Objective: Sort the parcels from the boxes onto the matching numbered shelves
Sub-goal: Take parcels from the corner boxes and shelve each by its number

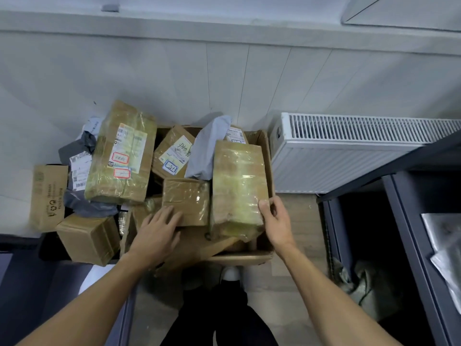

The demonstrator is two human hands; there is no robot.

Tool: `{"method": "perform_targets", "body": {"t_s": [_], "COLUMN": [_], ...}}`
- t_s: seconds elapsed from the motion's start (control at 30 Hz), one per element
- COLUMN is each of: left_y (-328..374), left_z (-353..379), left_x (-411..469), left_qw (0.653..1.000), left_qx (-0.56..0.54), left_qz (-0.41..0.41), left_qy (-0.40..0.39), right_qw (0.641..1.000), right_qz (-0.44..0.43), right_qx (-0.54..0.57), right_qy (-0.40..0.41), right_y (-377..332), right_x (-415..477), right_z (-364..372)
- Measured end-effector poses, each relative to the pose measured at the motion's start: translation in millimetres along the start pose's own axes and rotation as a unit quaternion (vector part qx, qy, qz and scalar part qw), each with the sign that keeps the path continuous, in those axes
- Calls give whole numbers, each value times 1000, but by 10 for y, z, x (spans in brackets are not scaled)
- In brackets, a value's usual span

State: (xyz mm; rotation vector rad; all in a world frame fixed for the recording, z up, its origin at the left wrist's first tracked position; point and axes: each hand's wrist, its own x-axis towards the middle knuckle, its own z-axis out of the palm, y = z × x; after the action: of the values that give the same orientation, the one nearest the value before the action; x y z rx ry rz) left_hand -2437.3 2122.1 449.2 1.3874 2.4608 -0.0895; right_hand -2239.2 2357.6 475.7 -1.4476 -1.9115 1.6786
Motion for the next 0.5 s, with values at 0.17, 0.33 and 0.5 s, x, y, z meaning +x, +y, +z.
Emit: {"method": "perform_targets", "body": {"t_s": [0.17,0.33,0.5], "left_y": [30,55,102], "left_z": [86,173,239], "left_x": [7,16,-7], "left_qw": [1000,1000,999], "left_qx": [-1,15,31], "left_qz": [1,16,7], "left_qy": [-14,-17,-18], "right_qw": [986,964,973], "right_qz": [157,122,50], "right_qx": [-57,-174,-211], "right_qy": [6,162,72], "right_y": [341,294,148], "right_x": [85,135,134], "right_z": [-8,34,195]}}
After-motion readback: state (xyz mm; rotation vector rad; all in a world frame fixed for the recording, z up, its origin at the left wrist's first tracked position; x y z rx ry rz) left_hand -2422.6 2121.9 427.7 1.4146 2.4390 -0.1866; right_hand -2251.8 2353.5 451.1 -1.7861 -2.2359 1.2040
